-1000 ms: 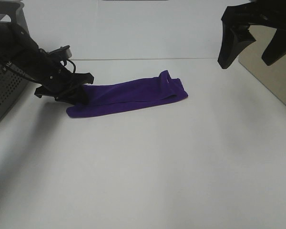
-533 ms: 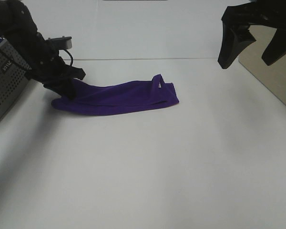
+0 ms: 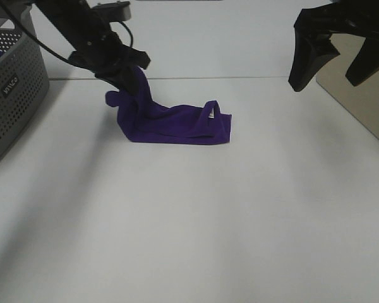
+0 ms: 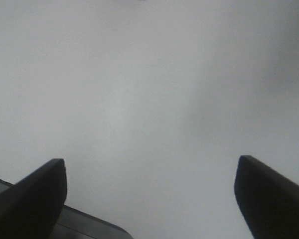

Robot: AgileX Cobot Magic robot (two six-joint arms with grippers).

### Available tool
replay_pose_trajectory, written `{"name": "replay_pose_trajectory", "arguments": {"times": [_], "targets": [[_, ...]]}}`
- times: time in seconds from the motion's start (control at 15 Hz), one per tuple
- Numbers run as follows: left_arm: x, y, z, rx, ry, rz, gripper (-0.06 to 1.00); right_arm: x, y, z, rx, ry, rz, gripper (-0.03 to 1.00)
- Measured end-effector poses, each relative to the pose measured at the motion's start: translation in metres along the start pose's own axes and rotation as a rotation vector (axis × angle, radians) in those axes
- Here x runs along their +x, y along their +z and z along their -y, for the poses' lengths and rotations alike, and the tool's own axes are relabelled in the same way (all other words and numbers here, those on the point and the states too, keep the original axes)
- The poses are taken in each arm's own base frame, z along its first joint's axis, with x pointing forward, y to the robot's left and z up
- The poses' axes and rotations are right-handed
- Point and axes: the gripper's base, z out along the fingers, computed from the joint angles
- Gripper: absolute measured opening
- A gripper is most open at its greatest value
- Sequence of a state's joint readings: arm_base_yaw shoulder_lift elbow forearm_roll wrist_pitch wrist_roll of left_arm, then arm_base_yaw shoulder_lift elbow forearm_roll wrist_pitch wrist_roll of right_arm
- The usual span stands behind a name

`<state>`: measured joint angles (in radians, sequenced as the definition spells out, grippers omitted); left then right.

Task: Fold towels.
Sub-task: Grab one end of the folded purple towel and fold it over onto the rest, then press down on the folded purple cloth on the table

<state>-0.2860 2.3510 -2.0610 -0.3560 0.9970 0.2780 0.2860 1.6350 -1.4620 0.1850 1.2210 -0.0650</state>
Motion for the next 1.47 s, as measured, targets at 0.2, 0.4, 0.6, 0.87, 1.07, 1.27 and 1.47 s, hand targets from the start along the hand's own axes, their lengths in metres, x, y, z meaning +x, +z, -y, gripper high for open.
{"name": "replay_pose_trajectory", "arguments": {"times": [0.2, 0.4, 0.6, 0.87, 1.07, 1.27, 1.47], "targets": [[-0.001, 0.044, 0.031, 0.032, 0.011, -0.029, 0.03, 0.002, -0.009, -0.003, -0.012, -0.01, 0.025, 0.89], [-0.007, 0.077, 0.057, 0.049, -0.022, 0.01, 0.03, 0.009, -0.028, -0.006, -0.014, -0.034, 0.076, 0.89], [-0.012, 0.092, 0.071, 0.077, -0.059, 0.083, 0.03, 0.012, -0.038, -0.008, -0.015, -0.043, 0.104, 0.89], [-0.015, 0.097, 0.078, 0.119, -0.101, 0.14, 0.25, 0.016, -0.046, -0.01, -0.021, -0.067, 0.127, 0.89], [-0.022, 0.095, 0.086, 0.228, -0.217, 0.207, 0.61, 0.016, -0.046, -0.011, -0.028, -0.066, 0.129, 0.89], [-0.027, 0.093, 0.093, 0.306, -0.251, 0.247, 0.69, 0.016, -0.046, -0.012, -0.042, -0.08, 0.13, 0.89], [-0.032, 0.074, 0.083, 0.276, -0.141, 0.255, 0.7, 0.016, -0.046, -0.012, -0.043, -0.085, 0.13, 0.89]]}}
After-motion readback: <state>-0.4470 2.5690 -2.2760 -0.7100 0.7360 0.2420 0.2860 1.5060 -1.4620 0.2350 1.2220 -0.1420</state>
